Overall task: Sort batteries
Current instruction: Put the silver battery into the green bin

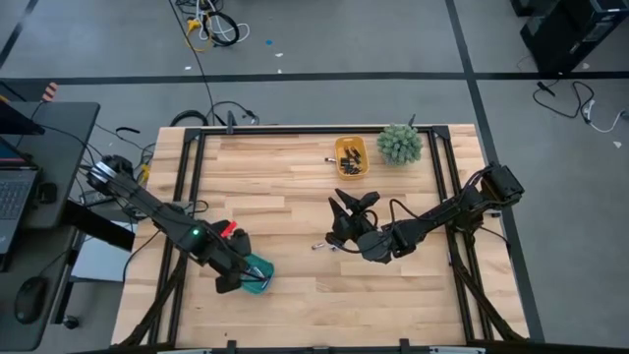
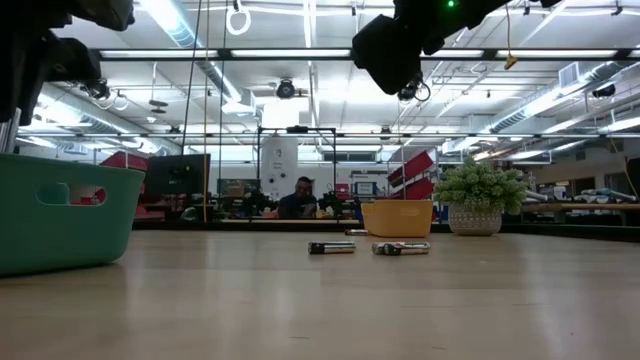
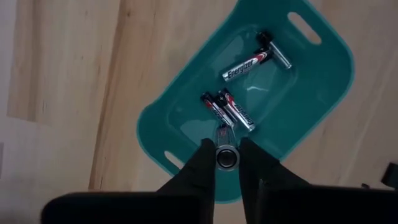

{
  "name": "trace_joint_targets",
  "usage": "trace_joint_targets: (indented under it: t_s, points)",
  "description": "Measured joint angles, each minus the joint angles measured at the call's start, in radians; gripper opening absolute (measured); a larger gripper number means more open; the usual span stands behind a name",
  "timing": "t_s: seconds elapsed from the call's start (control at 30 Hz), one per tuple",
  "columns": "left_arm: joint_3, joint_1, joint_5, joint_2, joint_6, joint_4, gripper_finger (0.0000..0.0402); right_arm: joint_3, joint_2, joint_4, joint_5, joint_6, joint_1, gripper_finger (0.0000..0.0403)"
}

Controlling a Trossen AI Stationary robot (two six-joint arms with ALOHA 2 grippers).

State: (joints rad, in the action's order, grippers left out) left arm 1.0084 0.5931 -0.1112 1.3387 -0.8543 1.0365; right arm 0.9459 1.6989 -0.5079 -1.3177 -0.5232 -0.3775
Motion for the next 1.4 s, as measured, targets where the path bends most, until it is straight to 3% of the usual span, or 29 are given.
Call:
trace_joint_targets:
  t_s: [0.2, 0.37, 0.47, 0.63, 0.73, 0.9, 1.13, 1.23, 1.3, 1.4]
  points:
    - [0.0, 0.0, -0.011, 0.013, -0.002, 0.001, 0.008, 0.0, 0.0, -0.003, 0.003, 0.0, 0.001, 0.0135]
    - [0.0, 0.0, -0.024, 0.012, 0.001, 0.001, 0.0109, 0.0, -0.022, -0.149, 0.053, -0.059, 0.048, 0.0134]
    - [0.0, 0.0, -0.025, 0.012, 0.0, 0.001, 0.012, 0.0, -0.067, -0.226, 0.181, -0.087, 0.114, 0.013]
    - [0.0, 0.0, -0.069, 0.012, 0.007, 0.001, 0.0126, 0.0, -0.17, -0.252, 0.498, -0.008, 0.279, 0.0122]
    - [0.0, 0.0, -0.12, 0.012, 0.011, 0.0, 0.0126, 0.001, -0.221, -0.118, 0.64, 0.098, 0.327, 0.0116]
    - [0.0, 0.0, -0.257, 0.012, 0.074, -0.025, 0.0127, 0.0, -0.27, 0.178, 0.893, 0.244, 0.297, 0.0108]
    - [0.0, -0.018, -0.602, 0.012, 0.345, -0.156, 0.0127, 0.0, -0.209, 0.454, 0.95, 0.464, 0.242, 0.0107]
    - [0.0, -0.031, -0.741, 0.012, 0.437, -0.227, 0.0127, 0.0, -0.152, 0.576, 1.081, 0.522, 0.232, 0.0107]
    - [-0.001, -0.04, -0.763, 0.012, 0.488, -0.262, 0.0127, 0.0, -0.111, 0.669, 1.167, 0.525, 0.208, 0.0109]
    - [-0.001, -0.046, -0.761, 0.012, 0.536, -0.288, 0.0127, 0.0, -0.056, 0.74, 1.188, 0.55, 0.166, 0.0113]
